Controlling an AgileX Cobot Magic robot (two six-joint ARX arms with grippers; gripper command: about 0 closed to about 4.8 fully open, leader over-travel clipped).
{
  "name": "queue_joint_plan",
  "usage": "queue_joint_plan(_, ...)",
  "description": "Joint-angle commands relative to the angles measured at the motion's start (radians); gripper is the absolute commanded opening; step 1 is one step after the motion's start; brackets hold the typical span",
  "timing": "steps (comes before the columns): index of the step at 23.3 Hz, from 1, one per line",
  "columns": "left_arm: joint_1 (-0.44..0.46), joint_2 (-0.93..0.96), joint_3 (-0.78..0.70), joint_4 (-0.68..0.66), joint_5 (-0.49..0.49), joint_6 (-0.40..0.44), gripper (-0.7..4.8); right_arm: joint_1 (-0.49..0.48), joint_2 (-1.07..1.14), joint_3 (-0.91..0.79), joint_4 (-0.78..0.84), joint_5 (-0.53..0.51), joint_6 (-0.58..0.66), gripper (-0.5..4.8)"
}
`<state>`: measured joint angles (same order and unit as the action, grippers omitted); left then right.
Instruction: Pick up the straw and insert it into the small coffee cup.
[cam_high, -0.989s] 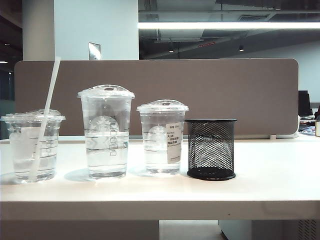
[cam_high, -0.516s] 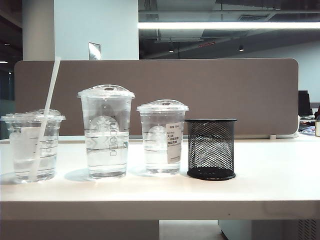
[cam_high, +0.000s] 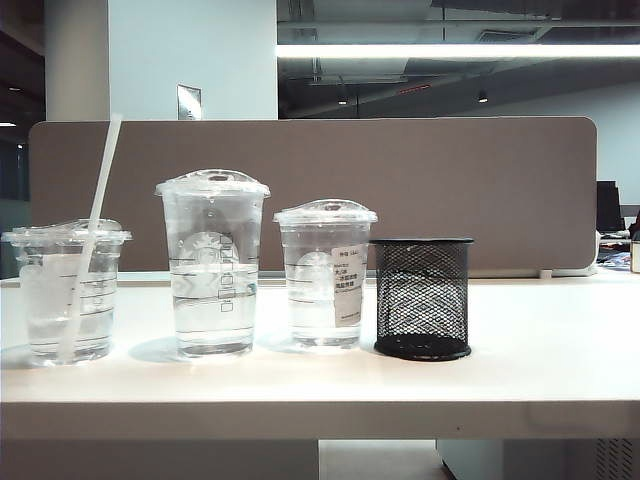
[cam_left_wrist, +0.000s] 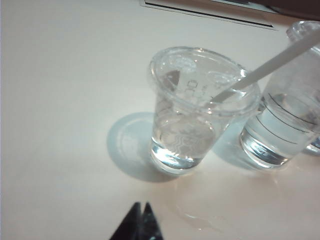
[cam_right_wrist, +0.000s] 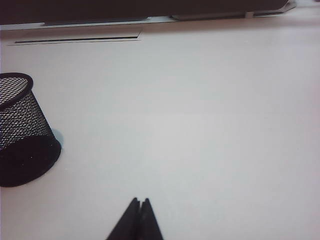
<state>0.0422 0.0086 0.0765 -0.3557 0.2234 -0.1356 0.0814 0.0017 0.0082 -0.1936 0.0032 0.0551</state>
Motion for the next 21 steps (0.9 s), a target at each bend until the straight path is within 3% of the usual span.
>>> queue_joint_plan(1,-0.001,-0.001,0.002,0.013,0.0,-0.003,-0.05,0.0,-0.002,-0.007,0.011,-0.002,-0.003,-0.01)
queue_joint_plan(6,-0.001,-0.001,-0.015,0.027,-0.003,0.011,-0.05,0.0,-0.002,-0.007,0.011,-0.002,-0.003,-0.01)
queue_joint_plan(11,-0.001,-0.001,-0.069,0.196,-0.003,0.005,-0.05,0.0,-0.001,-0.007,0.011,-0.002,-0.003,-0.01)
queue_joint_plan(14,-0.001,-0.001,-0.068,0.191,-0.049,0.024,-0.05,-0.001,-0.001,-0.007,0.011,-0.002,-0.003,-0.01)
queue_joint_plan(16,-0.001,-0.001,-0.068,0.176,-0.163,0.023,-0.05,0.0,-0.001,-0.007,0.011,-0.002,-0.003,-0.01)
queue_joint_plan(21,-0.001,-0.001,-0.068,0.176,-0.147,0.055,-0.05,0.0,-0.001,-0.007,0.011,-0.002,-0.003,-0.01)
